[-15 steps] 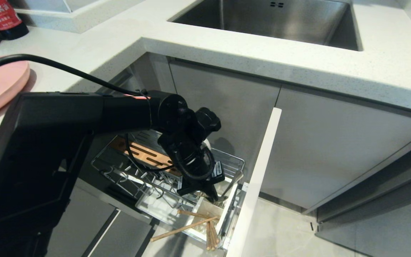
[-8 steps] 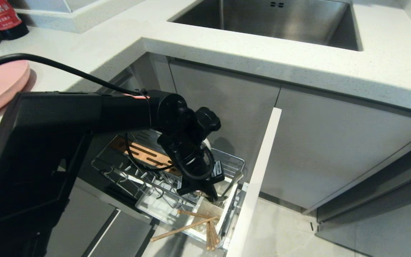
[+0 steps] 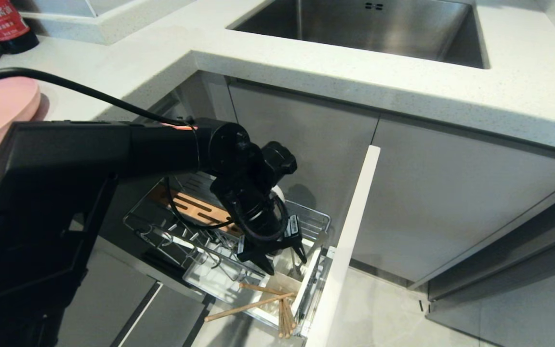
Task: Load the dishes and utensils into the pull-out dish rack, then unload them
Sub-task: Pick up the spoon and place it in the cupboard, then pick up the plate and place it in the cupboard
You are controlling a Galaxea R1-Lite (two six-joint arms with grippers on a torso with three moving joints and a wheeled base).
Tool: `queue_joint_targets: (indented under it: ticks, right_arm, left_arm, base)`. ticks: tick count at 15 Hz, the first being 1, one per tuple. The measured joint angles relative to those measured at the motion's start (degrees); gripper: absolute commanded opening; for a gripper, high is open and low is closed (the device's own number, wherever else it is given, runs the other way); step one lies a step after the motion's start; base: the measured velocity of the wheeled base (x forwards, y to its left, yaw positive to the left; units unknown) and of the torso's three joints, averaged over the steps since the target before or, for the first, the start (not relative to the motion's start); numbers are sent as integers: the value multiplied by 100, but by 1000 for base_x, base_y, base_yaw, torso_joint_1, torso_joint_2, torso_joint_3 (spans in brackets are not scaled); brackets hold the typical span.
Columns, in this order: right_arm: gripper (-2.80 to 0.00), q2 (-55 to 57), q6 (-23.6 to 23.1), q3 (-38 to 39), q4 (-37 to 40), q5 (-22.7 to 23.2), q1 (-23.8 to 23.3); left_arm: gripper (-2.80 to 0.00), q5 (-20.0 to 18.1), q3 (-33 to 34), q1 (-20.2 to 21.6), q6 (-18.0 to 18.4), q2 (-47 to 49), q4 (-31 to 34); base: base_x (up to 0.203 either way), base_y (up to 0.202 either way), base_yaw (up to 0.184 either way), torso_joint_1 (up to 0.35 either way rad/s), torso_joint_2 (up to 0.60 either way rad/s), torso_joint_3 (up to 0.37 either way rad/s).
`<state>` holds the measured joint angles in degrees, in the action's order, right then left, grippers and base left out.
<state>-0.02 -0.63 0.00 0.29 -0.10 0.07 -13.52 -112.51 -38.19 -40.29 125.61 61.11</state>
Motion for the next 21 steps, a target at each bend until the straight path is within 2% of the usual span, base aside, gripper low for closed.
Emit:
queue_joint_targets:
  ticks: [7,8,10,13,21]
  right_arm:
    - [-280,0,0,0,0,0,0]
    - [-280,0,1,0,0,0,-2]
    - [-280,0,0,0,0,0,0]
    - [-280,0,1,0,0,0,0]
    - [-280,0,0,0,-2,0,-2]
  left_arm:
    - [0,133,12,-6,-12,-501,61]
    - [-280,149,16,-6,-10,-647,98]
    - [-280,210,18,-6,-19,-948,144]
    - [-280,531,18,-11,-63,-1466,159]
    - [-280,873,18,18,-26,-3128,20]
  base:
    - [0,0,0,0,0,0]
    - [0,0,0,0,0,0]
    - [0,0,0,0,0,0]
    - [0,0,0,0,0,0]
    - [0,0,0,0,0,0]
